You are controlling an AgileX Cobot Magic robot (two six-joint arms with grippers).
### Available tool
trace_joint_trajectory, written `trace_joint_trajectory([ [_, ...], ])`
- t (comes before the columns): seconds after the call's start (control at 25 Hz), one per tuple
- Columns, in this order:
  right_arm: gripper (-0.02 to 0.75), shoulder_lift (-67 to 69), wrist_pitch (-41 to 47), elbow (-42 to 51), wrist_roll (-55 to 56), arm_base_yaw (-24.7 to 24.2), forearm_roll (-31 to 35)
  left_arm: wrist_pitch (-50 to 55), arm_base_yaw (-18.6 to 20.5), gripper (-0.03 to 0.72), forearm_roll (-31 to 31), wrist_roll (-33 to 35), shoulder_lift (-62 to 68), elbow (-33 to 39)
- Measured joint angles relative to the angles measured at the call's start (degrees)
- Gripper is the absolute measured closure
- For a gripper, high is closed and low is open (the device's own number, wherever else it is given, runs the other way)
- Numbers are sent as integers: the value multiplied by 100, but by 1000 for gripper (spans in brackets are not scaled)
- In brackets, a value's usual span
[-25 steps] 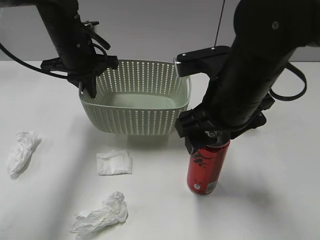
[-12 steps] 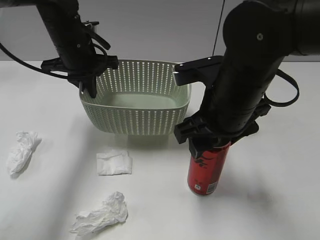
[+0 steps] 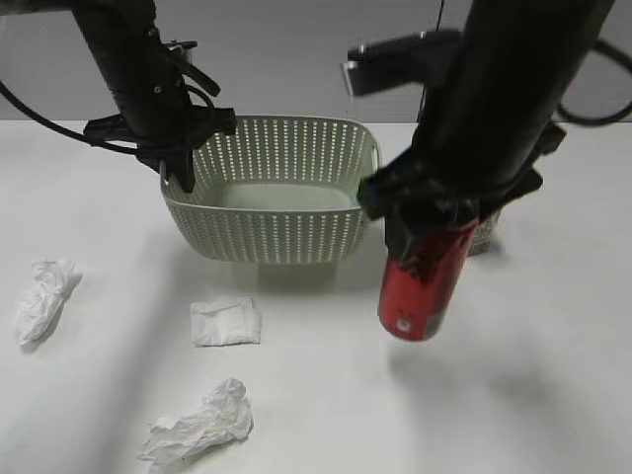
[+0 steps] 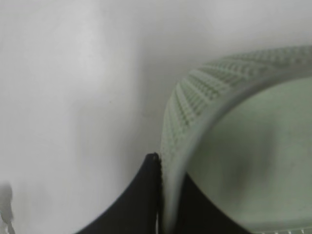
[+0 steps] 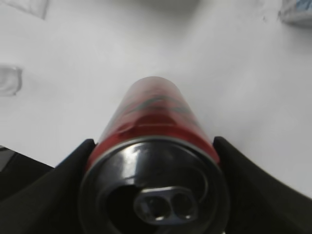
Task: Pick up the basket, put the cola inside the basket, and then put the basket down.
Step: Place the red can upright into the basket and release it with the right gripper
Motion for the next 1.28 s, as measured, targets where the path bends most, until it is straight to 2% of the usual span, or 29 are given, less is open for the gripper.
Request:
trace_joint_trajectory([
  [0.44,230,-536,292,-2055,-458,0,-158,-46,-47,690,-108,0,0,5],
  [0.84,230,680,-16,-2199,-980,0,-500,-145,-493,690,43,0,0,5],
  [1.08,230,1289,-465,-2199,-1168,0,-846,-155,-571,690,48,0,0,5],
  [1.28,230,1651,-637,-2199,-1215,0,-890,-155,-578,690,98,22,0,5],
])
